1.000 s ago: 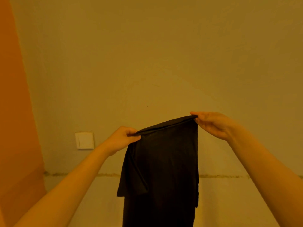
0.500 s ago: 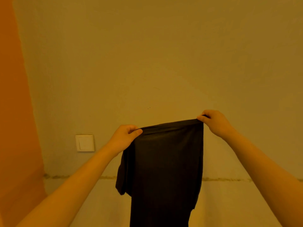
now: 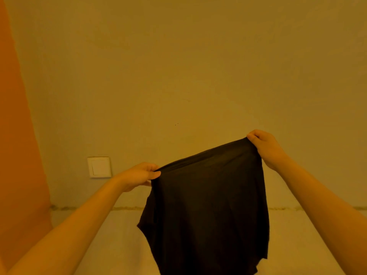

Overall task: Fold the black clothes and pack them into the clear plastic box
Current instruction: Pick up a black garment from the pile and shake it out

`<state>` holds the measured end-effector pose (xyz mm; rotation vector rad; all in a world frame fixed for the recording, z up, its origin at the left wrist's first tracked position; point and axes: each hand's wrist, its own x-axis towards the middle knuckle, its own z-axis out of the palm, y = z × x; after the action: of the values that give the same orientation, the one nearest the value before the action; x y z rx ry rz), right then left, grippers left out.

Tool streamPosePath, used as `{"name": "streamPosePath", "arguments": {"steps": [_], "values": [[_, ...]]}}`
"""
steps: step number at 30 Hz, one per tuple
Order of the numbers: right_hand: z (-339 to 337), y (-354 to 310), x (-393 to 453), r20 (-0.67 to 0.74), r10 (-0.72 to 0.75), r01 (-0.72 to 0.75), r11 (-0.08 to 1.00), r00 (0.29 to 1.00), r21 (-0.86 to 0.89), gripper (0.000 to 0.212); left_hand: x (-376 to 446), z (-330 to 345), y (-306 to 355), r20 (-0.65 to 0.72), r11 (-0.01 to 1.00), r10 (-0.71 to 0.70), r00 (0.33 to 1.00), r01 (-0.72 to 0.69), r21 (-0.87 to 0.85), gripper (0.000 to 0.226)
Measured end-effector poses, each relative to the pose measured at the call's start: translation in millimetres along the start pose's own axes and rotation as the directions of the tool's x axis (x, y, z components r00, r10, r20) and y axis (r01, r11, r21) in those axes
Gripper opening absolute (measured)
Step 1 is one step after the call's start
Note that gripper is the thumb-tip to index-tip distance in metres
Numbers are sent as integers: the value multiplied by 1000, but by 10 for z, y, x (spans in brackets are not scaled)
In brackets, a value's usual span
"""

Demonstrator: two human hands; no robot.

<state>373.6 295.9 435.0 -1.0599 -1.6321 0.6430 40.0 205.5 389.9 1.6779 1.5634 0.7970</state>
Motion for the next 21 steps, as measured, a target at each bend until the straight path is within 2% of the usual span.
{"name": "streamPosePath", "arguments": {"steps": [5,7,10,13,16,21], "values": [[-278,95,25,99,37,-46,995,994,88,18,42,-16,-85,-158,997,68,985,-63,35,13],[-388,166,42,157,68,-80,994,985,73,18,76,-47,-90,-209,990,95,973,-71,118,11],[-510,259,62,242,128,-119,991,962,-53,20,147,-151,-95,-155,934,87,984,-26,356,20],[-605,319,85,309,178,-141,980,934,-138,23,152,-225,-53,-88,880,32,996,13,475,23],[-664,352,105,305,174,-132,979,936,-153,20,188,-257,8,-137,894,76,988,-7,447,19],[-721,381,112,212,105,-97,994,972,-44,16,263,-322,73,-235,972,43,971,14,234,12]]}}
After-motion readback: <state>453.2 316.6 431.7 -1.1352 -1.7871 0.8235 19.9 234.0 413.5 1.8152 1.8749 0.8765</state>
